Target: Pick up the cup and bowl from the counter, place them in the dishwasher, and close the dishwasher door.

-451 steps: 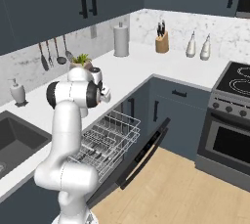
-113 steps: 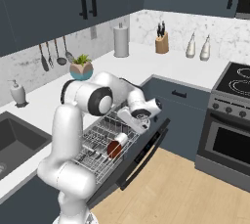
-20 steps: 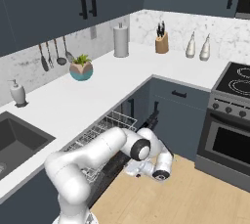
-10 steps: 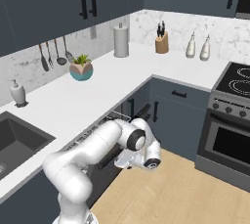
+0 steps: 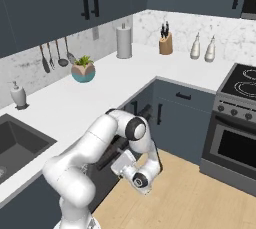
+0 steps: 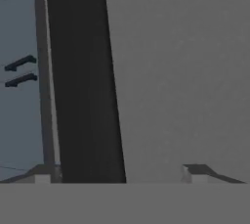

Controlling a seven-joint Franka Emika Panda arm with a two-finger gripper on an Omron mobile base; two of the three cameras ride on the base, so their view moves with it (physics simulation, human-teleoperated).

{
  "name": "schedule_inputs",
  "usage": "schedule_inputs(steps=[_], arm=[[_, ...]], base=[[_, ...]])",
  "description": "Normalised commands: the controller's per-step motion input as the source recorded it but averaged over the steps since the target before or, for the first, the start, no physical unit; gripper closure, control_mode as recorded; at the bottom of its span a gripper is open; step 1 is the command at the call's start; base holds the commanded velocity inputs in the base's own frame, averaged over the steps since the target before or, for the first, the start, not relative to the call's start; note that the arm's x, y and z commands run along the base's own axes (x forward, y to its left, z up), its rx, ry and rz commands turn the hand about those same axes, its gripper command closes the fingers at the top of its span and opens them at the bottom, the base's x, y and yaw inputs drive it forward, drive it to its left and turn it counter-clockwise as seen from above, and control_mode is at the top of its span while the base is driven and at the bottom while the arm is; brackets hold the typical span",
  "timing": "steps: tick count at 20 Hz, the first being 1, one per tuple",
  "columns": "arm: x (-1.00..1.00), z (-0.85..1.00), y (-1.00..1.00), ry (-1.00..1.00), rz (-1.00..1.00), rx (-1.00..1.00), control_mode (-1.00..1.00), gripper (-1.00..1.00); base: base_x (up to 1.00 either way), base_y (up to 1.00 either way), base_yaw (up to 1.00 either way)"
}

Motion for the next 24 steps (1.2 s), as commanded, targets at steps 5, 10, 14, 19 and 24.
schedule_inputs(steps=[5, 10, 14, 19, 24], arm=[[0.59, 0.16, 0.79, 0.1, -0.59, 0.0, -1.0, -1.0], [0.48, 0.12, 0.61, 0.04, -0.54, 0.0, -1.0, -1.0], [0.76, 0.42, 0.26, 0.07, -0.36, 0.0, -1.0, -1.0], [0.94, 0.29, -0.1, 0.02, 0.13, 0.03, -1.0, -1.0], [0.88, 0.02, -0.06, -0.02, 0.44, 0.04, -1.0, -1.0]], base=[[0.0, 0.0, 0.0], [0.0, 0.0, 0.0], [0.0, 0.0, 0.0], [0.0, 0.0, 0.0], [0.0, 0.0, 0.0]])
